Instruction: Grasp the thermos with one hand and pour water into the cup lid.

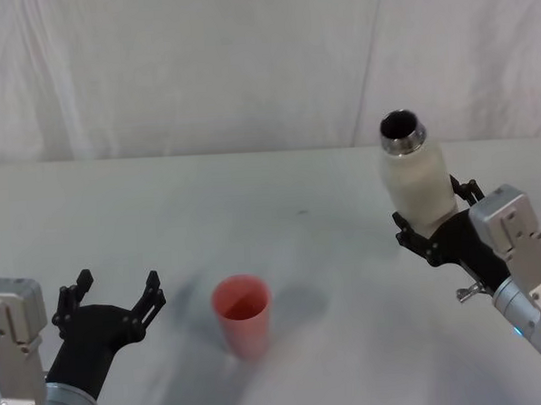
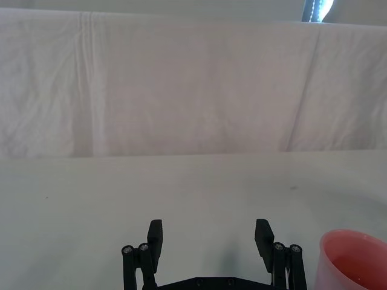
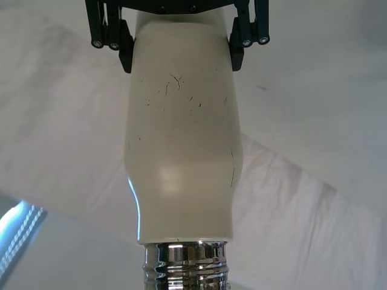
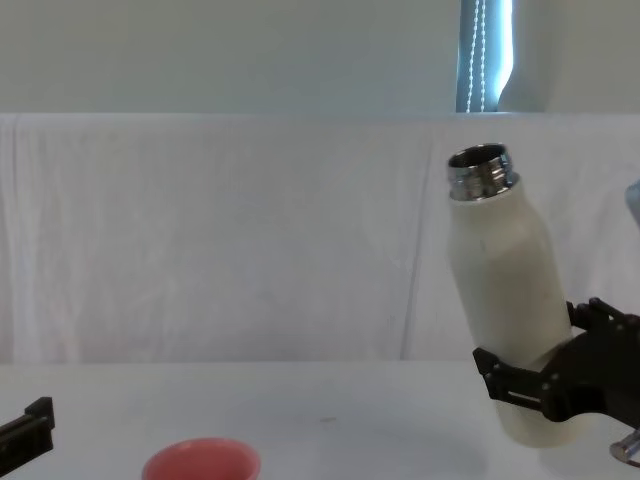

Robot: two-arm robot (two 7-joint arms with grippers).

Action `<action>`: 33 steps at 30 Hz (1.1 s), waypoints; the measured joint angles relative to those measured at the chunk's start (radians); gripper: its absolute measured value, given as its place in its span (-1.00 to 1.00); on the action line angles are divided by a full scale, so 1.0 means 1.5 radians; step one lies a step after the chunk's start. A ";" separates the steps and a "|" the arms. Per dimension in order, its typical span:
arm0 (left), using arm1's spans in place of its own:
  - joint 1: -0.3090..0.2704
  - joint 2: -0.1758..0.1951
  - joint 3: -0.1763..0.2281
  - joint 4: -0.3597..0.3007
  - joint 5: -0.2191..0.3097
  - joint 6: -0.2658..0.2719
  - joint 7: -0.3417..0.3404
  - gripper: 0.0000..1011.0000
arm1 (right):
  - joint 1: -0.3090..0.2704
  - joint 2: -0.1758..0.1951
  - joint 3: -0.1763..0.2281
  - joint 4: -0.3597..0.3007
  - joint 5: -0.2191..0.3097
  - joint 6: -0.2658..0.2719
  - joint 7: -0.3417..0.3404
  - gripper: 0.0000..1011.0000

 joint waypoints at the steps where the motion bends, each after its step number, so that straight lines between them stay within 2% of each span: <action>1: 0.000 0.000 0.000 0.000 0.000 0.000 0.000 0.98 | -0.001 0.003 -0.002 -0.003 -0.010 -0.002 -0.002 0.88; 4: 0.000 0.000 0.000 0.000 0.000 0.000 0.000 0.98 | -0.004 0.014 -0.012 -0.016 -0.055 -0.009 -0.012 0.88; 9: 0.000 0.000 0.000 0.000 0.000 0.000 0.000 0.98 | -0.007 0.024 -0.021 -0.026 -0.100 -0.017 -0.023 0.88; 21: 0.000 0.000 0.000 0.000 0.000 0.000 0.000 0.98 | -0.006 0.060 -0.063 -0.045 -0.246 -0.045 -0.054 0.88; 33: 0.000 0.000 0.000 0.000 0.000 0.000 0.000 0.98 | 0.011 0.081 -0.107 -0.024 -0.366 -0.056 -0.101 0.88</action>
